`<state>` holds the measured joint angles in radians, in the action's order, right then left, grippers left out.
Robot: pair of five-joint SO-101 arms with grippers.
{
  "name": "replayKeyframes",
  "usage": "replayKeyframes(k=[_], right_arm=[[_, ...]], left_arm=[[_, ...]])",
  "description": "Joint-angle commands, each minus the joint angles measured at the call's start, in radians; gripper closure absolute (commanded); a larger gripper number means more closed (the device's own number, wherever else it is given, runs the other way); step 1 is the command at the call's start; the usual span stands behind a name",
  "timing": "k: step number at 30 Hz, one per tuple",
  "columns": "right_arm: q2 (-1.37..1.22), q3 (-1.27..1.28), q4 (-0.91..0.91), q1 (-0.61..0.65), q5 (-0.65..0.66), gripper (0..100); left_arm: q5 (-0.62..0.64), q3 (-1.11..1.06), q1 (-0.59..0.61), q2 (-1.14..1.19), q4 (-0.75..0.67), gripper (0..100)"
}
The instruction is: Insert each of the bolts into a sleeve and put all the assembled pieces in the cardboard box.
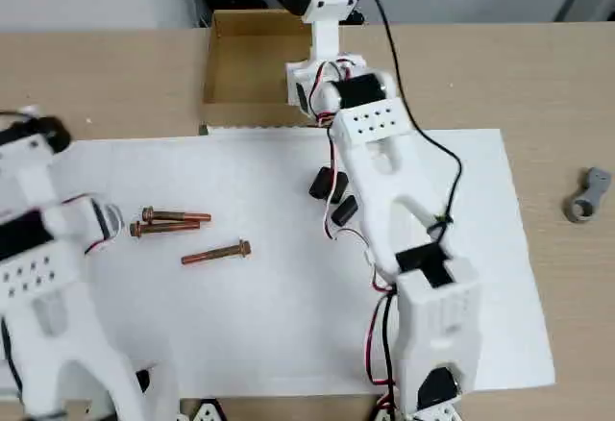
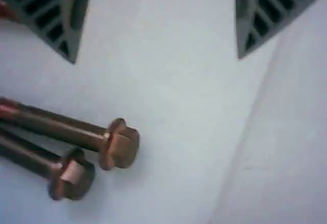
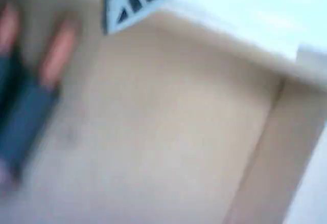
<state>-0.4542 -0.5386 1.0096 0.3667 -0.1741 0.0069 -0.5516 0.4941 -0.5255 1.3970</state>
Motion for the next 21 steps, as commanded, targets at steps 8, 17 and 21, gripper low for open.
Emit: replayKeyframes(k=[8,17,21], right_arm=[[0.26,-0.049,0.513,-0.079,0.009,85.8],[0.449,-0.002,0.651,-0.252,0.124,85.8],[0.547,0.098,0.65,-0.286,0.203,85.8]], left_arm=[[-0.376,0.102,-0.347,0.11,0.044,81],[-0.732,0.059,-0.557,0.114,0.034,81],[-0.87,-0.051,-0.577,0.114,-0.055,81]])
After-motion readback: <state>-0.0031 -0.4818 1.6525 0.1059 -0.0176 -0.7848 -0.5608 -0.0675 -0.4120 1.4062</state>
